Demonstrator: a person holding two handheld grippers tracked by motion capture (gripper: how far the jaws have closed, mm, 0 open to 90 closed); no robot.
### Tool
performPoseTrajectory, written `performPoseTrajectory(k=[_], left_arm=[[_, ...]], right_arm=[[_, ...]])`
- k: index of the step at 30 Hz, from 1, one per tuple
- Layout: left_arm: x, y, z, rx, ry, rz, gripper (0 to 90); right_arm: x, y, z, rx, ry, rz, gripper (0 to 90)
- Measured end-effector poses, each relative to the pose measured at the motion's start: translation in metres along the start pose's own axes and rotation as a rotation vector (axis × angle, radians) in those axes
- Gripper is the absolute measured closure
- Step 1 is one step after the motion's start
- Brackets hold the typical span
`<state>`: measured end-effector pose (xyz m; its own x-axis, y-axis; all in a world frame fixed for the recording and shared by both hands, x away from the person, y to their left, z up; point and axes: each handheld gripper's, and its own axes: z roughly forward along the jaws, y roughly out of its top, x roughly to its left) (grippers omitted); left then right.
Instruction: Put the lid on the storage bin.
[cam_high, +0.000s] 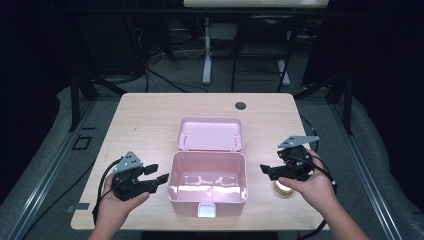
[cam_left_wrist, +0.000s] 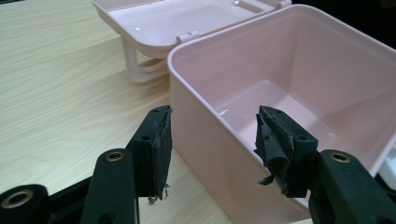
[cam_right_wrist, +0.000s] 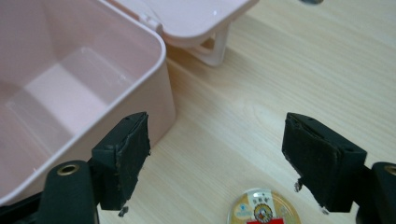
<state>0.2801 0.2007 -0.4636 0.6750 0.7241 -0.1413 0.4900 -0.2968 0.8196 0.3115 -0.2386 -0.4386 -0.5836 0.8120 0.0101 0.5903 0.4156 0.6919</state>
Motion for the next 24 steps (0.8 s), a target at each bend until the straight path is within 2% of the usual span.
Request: performPoseTrajectory(k=[4,8,11,17,24], left_arm=[[-0.002,0.001,-0.001,0.016,-0.037,-0.020,45.7],[-0.004,0.002,-0.002,0.011,-0.048,0.002,45.7],[-0.005,0.002,-0.003,0.013,-0.038,0.011,45.7],[-0.005,0.002,-0.001,0.027,-0.049,0.008,45.7],[-0.005,0.001,0.002,0.038,-0.052,0.009,45.6]], right_arm=[[-0.004,0.003,0.007,0.087,-0.015,0.017,23.8],[-0.010,0.005,0.015,0.176,-0.023,-0.005,23.7],[-0.014,0.005,0.019,0.220,-0.019,-0.011,22.8],[-0.022,0.004,0.027,0.309,-0.056,-0.010,17.3],[-0.028,-0.002,0.034,0.374,-0.078,0.004,14.0]])
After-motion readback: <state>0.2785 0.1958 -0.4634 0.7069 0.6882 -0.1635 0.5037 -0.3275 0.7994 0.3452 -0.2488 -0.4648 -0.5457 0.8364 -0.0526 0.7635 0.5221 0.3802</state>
